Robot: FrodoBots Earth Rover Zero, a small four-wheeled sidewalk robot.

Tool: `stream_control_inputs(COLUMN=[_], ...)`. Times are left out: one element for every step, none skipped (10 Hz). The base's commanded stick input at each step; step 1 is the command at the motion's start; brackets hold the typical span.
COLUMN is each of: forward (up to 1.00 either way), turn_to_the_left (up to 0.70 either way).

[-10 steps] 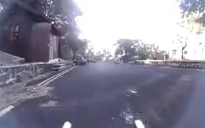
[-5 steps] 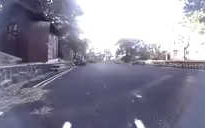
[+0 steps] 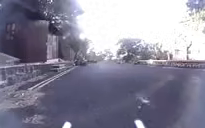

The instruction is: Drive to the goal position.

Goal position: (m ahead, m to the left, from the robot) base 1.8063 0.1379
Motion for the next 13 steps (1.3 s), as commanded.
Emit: stream_control_inputs(forward=[0.5,0.5,0.5,0.5,0.5,0.5,0.5,0.5,0.5,0.5,0.5,0.5,0.5], turn_to_the_left=[0.0,0.0,0.0,0.0,0.0,0.0,0.0,0.0,0.0,0.0,0.0,0.0,0.0])
